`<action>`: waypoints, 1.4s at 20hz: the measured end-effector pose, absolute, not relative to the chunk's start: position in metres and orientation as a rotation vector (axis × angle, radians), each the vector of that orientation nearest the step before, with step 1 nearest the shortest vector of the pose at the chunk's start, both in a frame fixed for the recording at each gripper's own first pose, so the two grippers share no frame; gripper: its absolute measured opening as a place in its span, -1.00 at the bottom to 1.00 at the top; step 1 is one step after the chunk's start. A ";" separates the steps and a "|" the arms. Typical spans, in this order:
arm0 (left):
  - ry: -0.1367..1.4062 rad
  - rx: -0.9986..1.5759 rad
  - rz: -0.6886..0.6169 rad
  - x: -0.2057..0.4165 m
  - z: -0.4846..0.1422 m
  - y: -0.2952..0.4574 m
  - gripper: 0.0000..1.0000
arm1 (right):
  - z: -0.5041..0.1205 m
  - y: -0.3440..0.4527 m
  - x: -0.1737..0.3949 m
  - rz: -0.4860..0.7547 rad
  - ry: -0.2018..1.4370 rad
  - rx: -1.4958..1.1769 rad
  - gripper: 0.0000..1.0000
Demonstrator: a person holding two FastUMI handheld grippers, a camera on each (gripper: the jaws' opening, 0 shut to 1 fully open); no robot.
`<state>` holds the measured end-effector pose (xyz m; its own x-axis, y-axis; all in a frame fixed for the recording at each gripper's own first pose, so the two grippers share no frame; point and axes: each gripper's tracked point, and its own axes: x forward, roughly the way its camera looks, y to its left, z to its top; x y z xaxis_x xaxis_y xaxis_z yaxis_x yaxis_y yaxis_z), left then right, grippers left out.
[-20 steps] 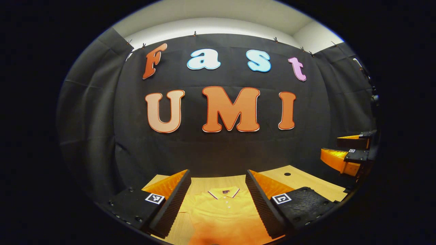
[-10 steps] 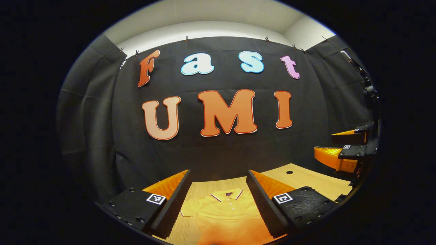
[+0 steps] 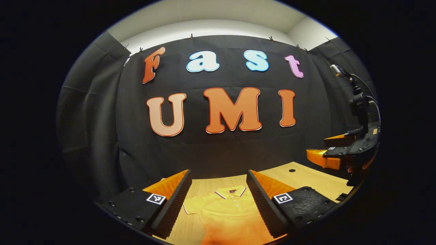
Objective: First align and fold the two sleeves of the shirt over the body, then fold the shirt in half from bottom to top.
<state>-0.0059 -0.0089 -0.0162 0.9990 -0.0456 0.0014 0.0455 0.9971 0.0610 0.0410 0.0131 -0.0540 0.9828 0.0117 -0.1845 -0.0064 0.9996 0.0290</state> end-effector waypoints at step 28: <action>0.218 0.114 0.295 -0.017 -0.078 0.100 0.98 | -0.363 0.024 0.209 0.085 1.271 0.167 0.92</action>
<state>-0.0171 0.0996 -0.0785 0.9335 0.3003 -0.1960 -0.2757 0.9505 0.1432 0.2085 0.0237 -0.3630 0.2945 0.1558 -0.9429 0.0286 0.9847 0.1716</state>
